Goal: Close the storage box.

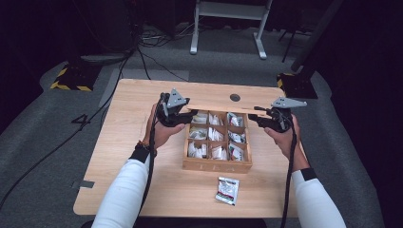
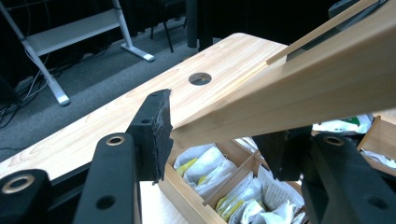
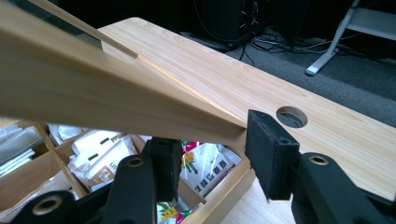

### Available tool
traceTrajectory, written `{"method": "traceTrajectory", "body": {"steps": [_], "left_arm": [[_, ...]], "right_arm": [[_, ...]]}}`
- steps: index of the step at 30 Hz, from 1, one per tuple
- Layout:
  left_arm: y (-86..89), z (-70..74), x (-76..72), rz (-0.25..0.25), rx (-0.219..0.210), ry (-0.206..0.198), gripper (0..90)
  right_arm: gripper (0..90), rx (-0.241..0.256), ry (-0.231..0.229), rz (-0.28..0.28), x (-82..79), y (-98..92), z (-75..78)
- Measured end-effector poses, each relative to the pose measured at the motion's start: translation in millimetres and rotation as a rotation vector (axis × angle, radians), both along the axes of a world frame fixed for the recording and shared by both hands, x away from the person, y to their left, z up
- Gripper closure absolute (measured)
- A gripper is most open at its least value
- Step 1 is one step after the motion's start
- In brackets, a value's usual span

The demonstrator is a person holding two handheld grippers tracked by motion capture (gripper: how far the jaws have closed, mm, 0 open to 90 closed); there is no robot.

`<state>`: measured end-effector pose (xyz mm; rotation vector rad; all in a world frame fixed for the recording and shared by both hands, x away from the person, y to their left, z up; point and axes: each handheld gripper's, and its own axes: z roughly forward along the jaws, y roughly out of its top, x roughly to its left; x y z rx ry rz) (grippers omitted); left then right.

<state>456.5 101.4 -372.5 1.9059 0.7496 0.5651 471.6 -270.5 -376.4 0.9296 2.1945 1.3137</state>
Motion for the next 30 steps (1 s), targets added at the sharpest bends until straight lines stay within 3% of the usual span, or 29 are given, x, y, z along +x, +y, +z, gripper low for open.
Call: {"method": "traceTrajectory", "body": {"steps": [8, 20, 30], "left_arm": [[6.3, -4.8, -5.2, -0.007, -0.008, 0.021, 50.1], [7.1, -7.4, -14.9, -0.026, 0.032, 0.014, 52.7], [9.9, -11.2, -24.4, -0.036, 0.026, 0.016, 53.6]], "right_arm": [[57.7, 0.008, 0.014, 0.017, -3.5, -3.0, -1.9], [58.5, -0.01, 0.019, 0.018, -12.0, -2.9, -5.4], [58.6, -0.002, 0.018, 0.022, -20.4, -4.9, -10.3]]}}
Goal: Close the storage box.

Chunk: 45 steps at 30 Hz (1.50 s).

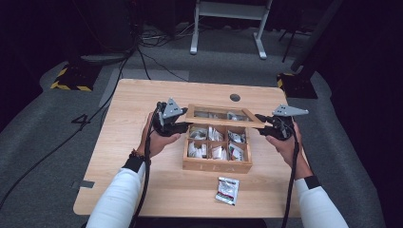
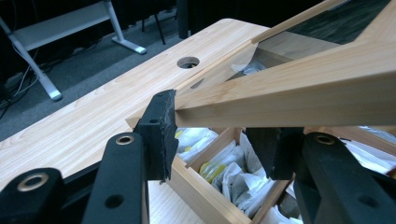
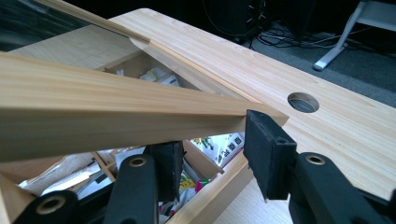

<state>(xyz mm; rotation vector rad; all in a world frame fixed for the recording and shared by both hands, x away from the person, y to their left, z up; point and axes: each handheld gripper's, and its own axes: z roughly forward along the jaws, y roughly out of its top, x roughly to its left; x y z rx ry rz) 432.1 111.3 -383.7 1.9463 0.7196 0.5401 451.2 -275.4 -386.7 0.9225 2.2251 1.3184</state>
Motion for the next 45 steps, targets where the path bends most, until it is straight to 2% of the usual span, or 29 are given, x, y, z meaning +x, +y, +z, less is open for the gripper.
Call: {"method": "traceTrajectory", "body": {"steps": [3, 9, 15, 20, 26, 36, 45], "left_arm": [[1.4, -1.8, -2.6, -0.005, -0.011, 0.004, 53.6], [2.9, -7.6, -5.4, -0.012, -0.024, 0.021, 52.6], [2.6, -8.8, -8.4, -0.018, -0.009, 0.021, 50.6], [5.2, -10.3, -16.5, -0.033, -0.014, 0.019, 50.7], [7.2, -15.1, -21.4, -0.04, -0.009, 0.034, 50.8], [6.5, -21.2, -26.9, -0.043, 0.009, 0.041, 49.5], [6.8, -26.5, -31.9, -0.058, 0.032, 0.059, 48.7]], "right_arm": [[58.5, 0.01, 0.005, 0.009, -3.0, -1.5, -0.2], [58.0, -0.008, 0.005, 0.014, -8.7, -1.3, -2.7], [56.9, -0.027, 0.006, 0.027, -13.2, -1.7, -4.0], [55.0, -0.035, -0.004, 0.039, -19.9, -0.9, -4.3], [54.1, -0.057, -0.005, 0.047, -25.8, 0.0, -8.0], [50.4, -0.061, -0.011, 0.062, -33.9, 0.6, -13.1], [47.0, -0.094, -0.009, 0.079, -40.3, 2.8, -17.5]]}}
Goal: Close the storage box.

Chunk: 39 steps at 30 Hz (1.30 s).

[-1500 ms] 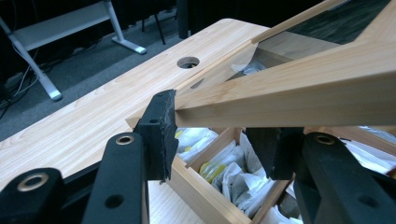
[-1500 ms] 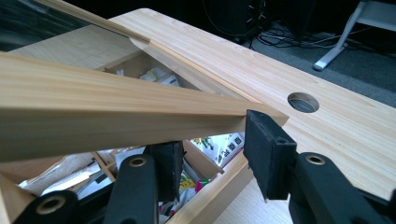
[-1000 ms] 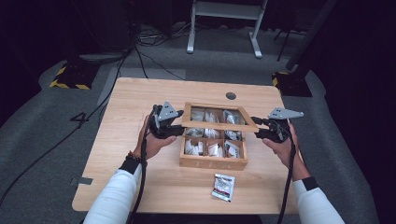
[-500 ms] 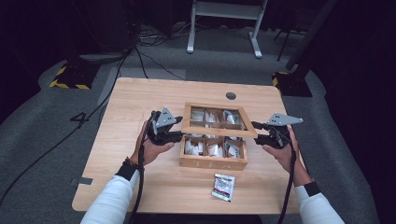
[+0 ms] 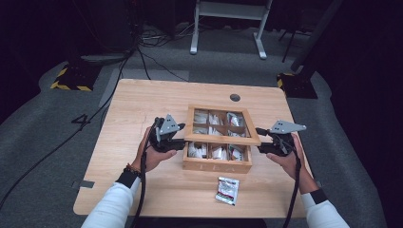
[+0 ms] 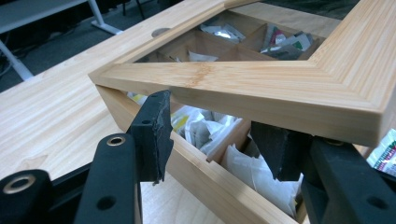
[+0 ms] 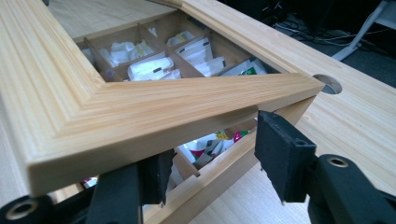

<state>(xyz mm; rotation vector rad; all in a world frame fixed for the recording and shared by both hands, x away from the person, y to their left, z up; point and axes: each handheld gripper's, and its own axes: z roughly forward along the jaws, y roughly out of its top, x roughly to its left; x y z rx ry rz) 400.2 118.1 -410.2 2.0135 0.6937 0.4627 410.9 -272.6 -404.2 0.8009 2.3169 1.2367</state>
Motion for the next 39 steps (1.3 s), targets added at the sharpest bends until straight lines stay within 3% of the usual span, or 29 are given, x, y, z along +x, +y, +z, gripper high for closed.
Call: {"method": "traceTrajectory", "body": {"steps": [11, 17, 28, 36, 39], "left_arm": [[0.2, -5.5, -3.5, -0.015, 0.018, 0.01, 47.7], [0.0, -8.7, -7.0, -0.023, 0.028, 0.019, 46.6], [-0.9, -15.6, -10.0, -0.06, 0.045, 0.048, 47.6], [-3.6, -18.9, -16.2, -0.092, 0.073, 0.055, 41.9], [-3.5, -20.5, -17.4, -0.102, 0.076, 0.077, 37.9]], "right_arm": [[38.3, -0.008, 0.046, 0.045, -2.9, -1.7, -3.3], [35.9, -0.03, 0.03, 0.045, -8.3, -1.3, -6.1], [33.9, -0.054, 0.043, 0.079, -17.5, 3.2, -11.3], [30.6, -0.059, 0.073, 0.097, -21.2, 5.9, -15.0], [29.3, -0.061, 0.083, 0.1, -22.9, 6.2, -17.1]]}}
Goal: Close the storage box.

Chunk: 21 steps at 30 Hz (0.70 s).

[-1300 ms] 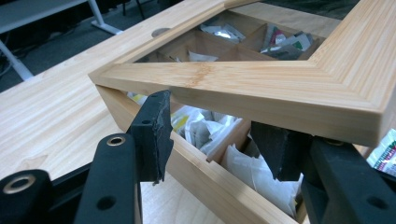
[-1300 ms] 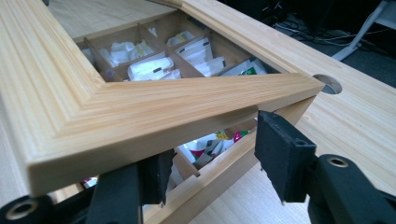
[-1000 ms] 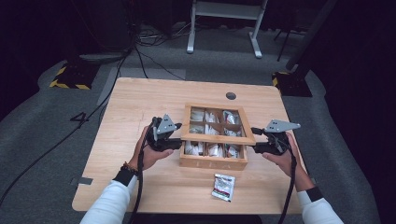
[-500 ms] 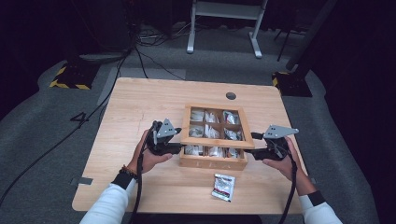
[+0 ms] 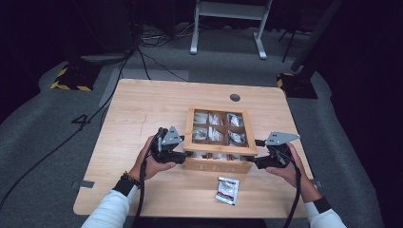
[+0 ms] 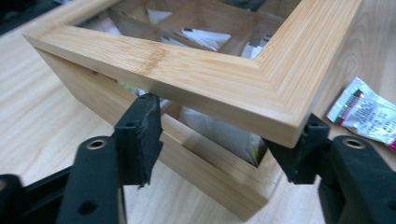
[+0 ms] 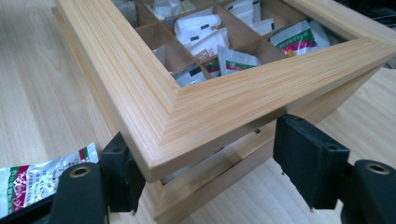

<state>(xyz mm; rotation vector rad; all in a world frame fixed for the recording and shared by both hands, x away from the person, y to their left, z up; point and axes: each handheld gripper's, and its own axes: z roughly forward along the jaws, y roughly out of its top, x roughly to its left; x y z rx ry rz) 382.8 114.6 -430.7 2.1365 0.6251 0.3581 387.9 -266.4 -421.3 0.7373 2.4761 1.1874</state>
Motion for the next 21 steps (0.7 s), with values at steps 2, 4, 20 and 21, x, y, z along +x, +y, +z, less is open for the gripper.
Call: {"method": "traceTrajectory", "body": {"steps": [2, 4, 20, 21], "left_arm": [[-0.4, -2.1, -1.7, -0.002, 0.005, 0.007, 36.3], [0.0, -3.3, -2.7, -0.007, 0.012, 0.014, 35.3], [3.7, -5.6, -13.6, -0.023, 0.015, 0.019, 31.8], [3.8, -6.1, -14.1, -0.027, 0.015, 0.024, 31.6]], "right_arm": [[28.8, -0.006, 0.008, 0.005, -1.2, 0.3, -2.3], [28.7, -0.006, 0.017, 0.007, -2.3, 0.8, -4.7], [28.0, -0.013, 0.053, 0.01, -7.6, 0.1, -11.1], [28.0, -0.015, 0.053, 0.009, -8.0, 0.1, -11.3]]}}
